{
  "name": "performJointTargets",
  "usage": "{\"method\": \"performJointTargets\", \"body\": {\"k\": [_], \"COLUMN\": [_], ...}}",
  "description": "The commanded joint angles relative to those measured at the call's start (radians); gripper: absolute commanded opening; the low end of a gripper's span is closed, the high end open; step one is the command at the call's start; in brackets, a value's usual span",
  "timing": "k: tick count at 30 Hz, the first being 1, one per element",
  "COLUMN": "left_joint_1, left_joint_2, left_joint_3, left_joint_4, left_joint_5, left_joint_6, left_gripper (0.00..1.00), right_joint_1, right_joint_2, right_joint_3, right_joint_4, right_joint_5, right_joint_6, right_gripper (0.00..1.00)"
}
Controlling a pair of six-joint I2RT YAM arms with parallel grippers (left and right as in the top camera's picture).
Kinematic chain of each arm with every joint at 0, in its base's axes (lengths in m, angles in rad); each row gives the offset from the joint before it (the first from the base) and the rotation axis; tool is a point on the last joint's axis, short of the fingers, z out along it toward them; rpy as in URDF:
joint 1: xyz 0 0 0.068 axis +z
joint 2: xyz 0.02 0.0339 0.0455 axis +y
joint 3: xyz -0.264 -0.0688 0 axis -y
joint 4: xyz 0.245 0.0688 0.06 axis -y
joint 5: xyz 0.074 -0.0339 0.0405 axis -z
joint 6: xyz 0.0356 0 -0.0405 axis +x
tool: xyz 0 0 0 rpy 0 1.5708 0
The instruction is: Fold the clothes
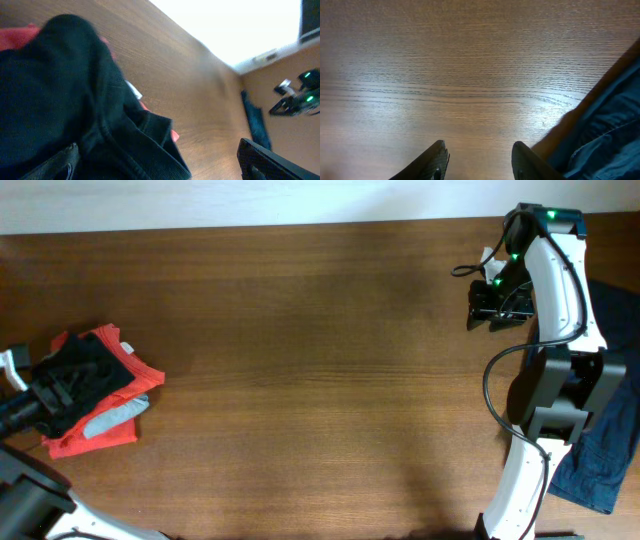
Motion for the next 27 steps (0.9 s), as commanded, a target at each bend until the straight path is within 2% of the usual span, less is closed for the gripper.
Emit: {"method": "performJointTargets", "body": {"k": [1, 4, 7, 10, 11, 13, 16, 18, 19, 21, 24, 27], "left_joint_1": [-0.071, -0.127, -0.240, -0.354, -0.406, -0.534, -0.693, -0.757, -0.816, -0.865, -0.900, -0.900], "left_joint_2": [-0.192, -0.310, -0.446, -0.517, -0.534, -0.545, -0.536, -0.532, -0.531, -0.531, -0.531, -0.531], "left_joint_3": [0.036, 0.037, 0.037, 0.037, 0.037, 0.037, 0.037, 0.037, 0.037, 0.037, 0.037, 0.037], "left_joint_4": [-0.005, 0.017, 0.095, 0.143, 0.157, 0.189, 0.214, 0.225, 0.244, 0.270, 0.337, 0.332], "left_joint_5": [-0.075, -0.146, -0.365, -0.501, -0.550, -0.686, -0.872, -0.903, -0.902, -0.900, -0.912, -0.912], "left_joint_6": [0.001, -0.040, -0.219, -0.338, -0.375, -0.486, -0.647, -0.665, -0.666, -0.665, -0.667, -0.707], "left_gripper": [0.99, 0.99, 0.99, 0.99, 0.99, 0.99, 0.99, 0.99, 0.99, 0.99, 0.99, 0.99], "right_joint_1": [-0.025, -0.033, -0.040, -0.040, -0.040, -0.037, -0.036, -0.034, -0.027, -0.016, 0.017, 0.044], "right_joint_2": [-0.049, -0.051, -0.058, -0.059, -0.058, -0.058, -0.058, -0.058, -0.058, -0.058, -0.066, -0.100], "right_joint_3": [0.066, 0.101, 0.129, 0.133, 0.133, 0.133, 0.133, 0.133, 0.133, 0.133, 0.133, 0.133], "right_joint_4": [-0.019, -0.033, -0.033, -0.032, -0.032, -0.023, -0.008, 0.010, 0.033, 0.061, 0.078, 0.073], "right_joint_5": [0.002, -0.003, -0.031, -0.042, -0.062, -0.126, -0.206, -0.208, -0.198, -0.188, -0.110, -0.081], "right_joint_6": [-0.006, -0.006, -0.006, -0.007, -0.007, -0.011, -0.042, -0.044, -0.044, -0.044, -0.018, 0.002], "right_gripper": [0.47, 0.47, 0.48, 0.54, 0.61, 0.90, 0.94, 0.95, 1.00, 0.99, 0.99, 0.99]}}
